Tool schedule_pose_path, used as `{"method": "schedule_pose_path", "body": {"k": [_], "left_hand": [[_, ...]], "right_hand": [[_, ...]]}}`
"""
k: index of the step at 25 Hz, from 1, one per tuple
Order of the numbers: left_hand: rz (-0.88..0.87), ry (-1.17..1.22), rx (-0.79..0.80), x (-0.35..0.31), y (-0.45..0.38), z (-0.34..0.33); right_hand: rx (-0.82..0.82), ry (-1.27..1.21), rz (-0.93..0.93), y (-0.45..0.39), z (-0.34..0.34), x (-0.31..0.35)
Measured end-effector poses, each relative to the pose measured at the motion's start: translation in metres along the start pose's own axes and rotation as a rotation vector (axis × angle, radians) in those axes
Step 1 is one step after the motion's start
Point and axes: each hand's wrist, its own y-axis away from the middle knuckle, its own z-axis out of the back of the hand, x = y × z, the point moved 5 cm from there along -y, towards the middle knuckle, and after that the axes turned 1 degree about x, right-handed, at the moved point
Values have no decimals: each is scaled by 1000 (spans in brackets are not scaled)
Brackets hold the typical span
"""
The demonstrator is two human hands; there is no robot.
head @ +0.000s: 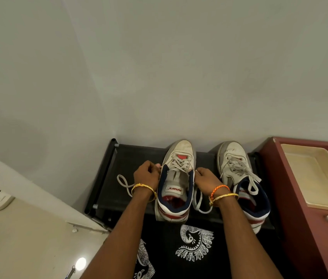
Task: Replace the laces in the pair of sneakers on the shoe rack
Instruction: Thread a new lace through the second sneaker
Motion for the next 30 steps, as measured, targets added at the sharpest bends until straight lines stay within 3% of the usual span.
{"method": "schedule_pose_path", "body": {"k": [5, 8, 13, 17, 21, 25, 30], "left_hand": [[37, 31, -181, -1, 6, 1], [38, -66, -123, 4, 3, 2], [-141, 11, -106, -9, 11, 13], [-177, -107, 204, -18, 30, -5], [-222, -256, 63, -23, 28, 3], [-107, -100, 139, -13, 19, 5], [96, 120, 155, 0, 8, 1]], "right_hand": [[-37, 69, 3, 0, 2, -1], [-154, 73, 41, 5, 13, -1], [-422, -334, 33, 25, 53, 1], [-655, -271, 98, 34, 71, -1], [-575, -202, 79, 19, 50, 2], [-443, -105, 168, 13, 12, 23], [-448, -20, 218, 14, -11, 27]]}}
